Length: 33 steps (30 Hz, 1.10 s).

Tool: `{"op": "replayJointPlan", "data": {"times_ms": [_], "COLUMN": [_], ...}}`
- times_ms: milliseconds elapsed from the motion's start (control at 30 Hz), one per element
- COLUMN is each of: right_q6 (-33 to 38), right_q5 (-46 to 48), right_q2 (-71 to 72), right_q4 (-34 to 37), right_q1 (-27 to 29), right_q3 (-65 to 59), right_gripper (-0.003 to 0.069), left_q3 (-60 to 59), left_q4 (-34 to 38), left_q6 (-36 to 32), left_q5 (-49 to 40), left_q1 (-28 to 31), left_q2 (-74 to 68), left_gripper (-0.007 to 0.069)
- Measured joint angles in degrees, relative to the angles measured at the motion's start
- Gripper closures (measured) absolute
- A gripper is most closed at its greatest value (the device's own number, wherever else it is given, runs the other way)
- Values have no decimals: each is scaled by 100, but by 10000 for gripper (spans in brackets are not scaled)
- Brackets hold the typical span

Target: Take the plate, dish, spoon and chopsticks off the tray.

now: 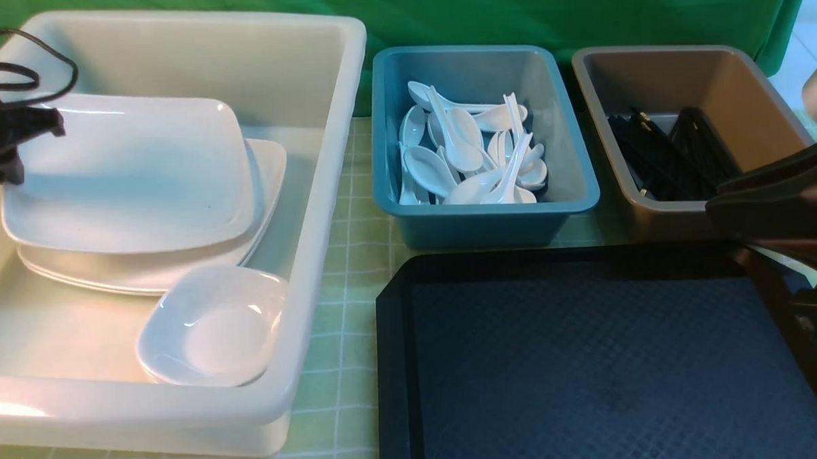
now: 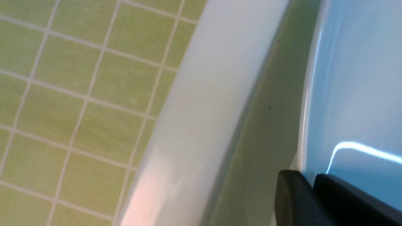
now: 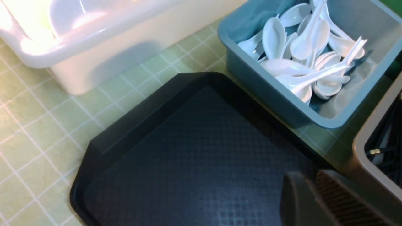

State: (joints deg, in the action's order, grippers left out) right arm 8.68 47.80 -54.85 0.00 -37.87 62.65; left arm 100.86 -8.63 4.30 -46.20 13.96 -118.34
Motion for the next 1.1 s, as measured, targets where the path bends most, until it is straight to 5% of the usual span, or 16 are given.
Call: {"op": "replayJointPlan", "data": {"times_ms": [333, 567, 733, 867, 1100], "right_q6": [1, -4, -4, -5, -215], "right_q5": [-19, -19, -19, -19, -19], "right_q2": [0, 0, 0, 0, 0], "right_q4": [0, 49, 61, 61, 61], "right_q1": [0, 0, 0, 0, 0], "right_q3": [0, 0, 0, 0, 0], "right_gripper": [585, 585, 585, 585, 585], "left_q3": [0, 58, 65, 65, 72], "left_q4": [-166, -10, 350, 705, 1264], "left_q6": [-776, -962, -1445, -1744, -1169], "left_q5": [19, 81, 81, 81, -203], "left_q1": [0, -12, -148, -494, -1285], "left_q2": [-42, -30, -24, -24, -35], "left_gripper": [551, 312, 226, 251, 548]}}
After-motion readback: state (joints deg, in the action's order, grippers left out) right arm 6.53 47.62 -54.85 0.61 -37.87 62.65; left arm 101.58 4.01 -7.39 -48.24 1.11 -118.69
